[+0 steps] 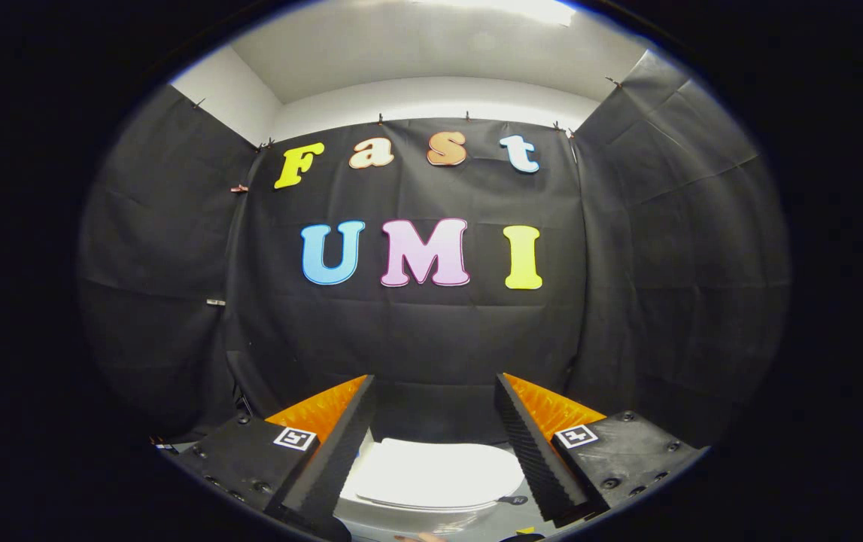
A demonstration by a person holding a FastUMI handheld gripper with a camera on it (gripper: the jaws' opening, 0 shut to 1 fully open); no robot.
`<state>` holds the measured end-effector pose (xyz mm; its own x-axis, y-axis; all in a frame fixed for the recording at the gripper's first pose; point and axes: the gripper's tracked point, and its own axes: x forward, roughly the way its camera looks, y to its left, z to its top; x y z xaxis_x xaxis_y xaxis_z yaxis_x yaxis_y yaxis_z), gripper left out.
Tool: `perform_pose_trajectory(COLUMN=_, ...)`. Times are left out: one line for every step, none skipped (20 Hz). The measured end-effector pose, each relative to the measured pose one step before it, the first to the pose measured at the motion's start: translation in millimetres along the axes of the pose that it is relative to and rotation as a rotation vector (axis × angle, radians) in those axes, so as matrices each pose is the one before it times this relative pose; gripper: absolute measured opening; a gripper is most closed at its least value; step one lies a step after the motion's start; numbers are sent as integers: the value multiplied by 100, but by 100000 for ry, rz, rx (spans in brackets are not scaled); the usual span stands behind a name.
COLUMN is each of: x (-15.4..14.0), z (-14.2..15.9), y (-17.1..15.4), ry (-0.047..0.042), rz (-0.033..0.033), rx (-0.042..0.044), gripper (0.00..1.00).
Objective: Open the toilet lid.
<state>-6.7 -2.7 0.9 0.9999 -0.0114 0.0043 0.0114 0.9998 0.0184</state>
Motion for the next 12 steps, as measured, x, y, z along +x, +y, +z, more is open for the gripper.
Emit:
perform_pose_trajectory(x=-85, z=10, y=-109, ry=170, rz=-159, rx=101, gripper=99)
perform_pose_trajectory(x=-130, z=-51, y=-143, ry=67, rz=-15, rx=-24, gripper=99)
perform_pose_trajectory(x=-4, z=-87, y=2, ry=4, rz=13, rx=-88, gripper=99)
perform_pose_trajectory(x=-66, z=7, y=-34, ry=-12, rz=-68, rx=-120, gripper=99)
perform_pose_trajectory(x=17, z=-5, y=-130, ry=-38, rz=-106, rx=-51, gripper=99)
perform_pose_trajectory(x=6, z=-21, y=-68, ry=32, rz=-97, rx=84, gripper=99)
perform_pose_trajectory(x=67, z=-90, y=78, ry=76, rz=5, rx=276, gripper=99)
perform_pose_trajectory(x=68, z=-81, y=-93, ry=124, rz=-56, rx=486, gripper=99)
perform_pose_trajectory(x=72, z=-115, y=-75, ry=171, rz=-25, rx=619, gripper=99)
perform_pose_trajectory(x=75, z=-119, y=-117, ry=65, rz=-103, rx=727, gripper=99)
perform_pose_trajectory(x=201, z=-211, y=-216, ry=207, rz=-457, rx=921, gripper=99)
perform_pose_trajectory(x=194, z=-145, y=-432, ry=381, rz=-712, rx=1067, gripper=99)
